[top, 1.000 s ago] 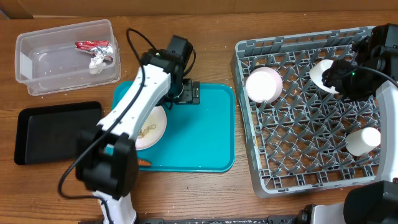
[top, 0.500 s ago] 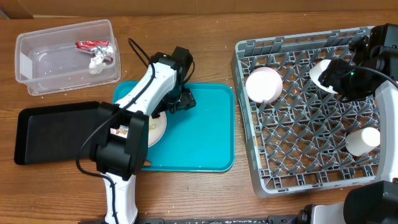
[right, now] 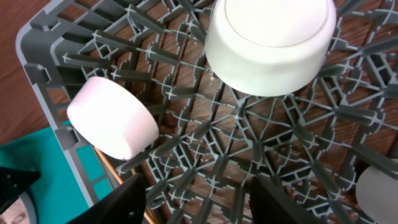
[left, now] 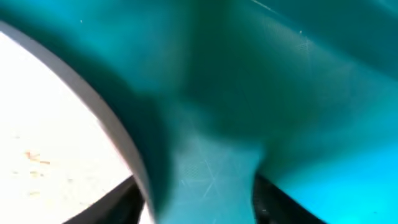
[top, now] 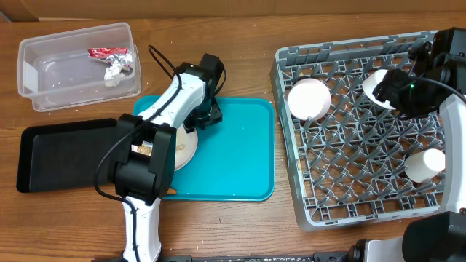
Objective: Sort waste into correct bins and load items into the dishwasher
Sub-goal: 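Reach the left gripper to the white plate rim and grasp it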
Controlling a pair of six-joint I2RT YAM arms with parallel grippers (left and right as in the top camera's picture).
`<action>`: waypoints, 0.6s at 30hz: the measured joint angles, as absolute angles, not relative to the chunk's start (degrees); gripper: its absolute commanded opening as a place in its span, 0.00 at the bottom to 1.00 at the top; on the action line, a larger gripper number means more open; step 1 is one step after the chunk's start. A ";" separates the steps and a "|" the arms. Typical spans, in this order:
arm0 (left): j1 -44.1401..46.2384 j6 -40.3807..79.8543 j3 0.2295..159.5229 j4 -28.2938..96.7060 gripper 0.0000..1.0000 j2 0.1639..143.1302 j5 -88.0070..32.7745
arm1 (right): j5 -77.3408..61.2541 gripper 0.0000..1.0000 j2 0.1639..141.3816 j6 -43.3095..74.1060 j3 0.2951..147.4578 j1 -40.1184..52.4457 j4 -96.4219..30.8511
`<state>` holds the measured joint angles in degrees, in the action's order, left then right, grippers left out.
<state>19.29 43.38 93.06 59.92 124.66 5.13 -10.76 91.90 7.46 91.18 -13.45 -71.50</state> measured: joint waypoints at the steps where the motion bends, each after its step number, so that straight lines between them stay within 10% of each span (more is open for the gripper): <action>1: 19.27 43.29 93.06 59.90 0.41 124.70 5.21 | -10.76 0.56 91.90 7.46 91.18 -13.45 -71.50; 18: 19.53 38.57 93.65 62.33 0.04 124.79 3.14 | -10.79 0.56 91.90 7.46 91.18 -13.43 -71.50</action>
<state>19.53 38.57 93.65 62.33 124.79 3.14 -10.79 91.90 7.46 91.18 -13.43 -71.50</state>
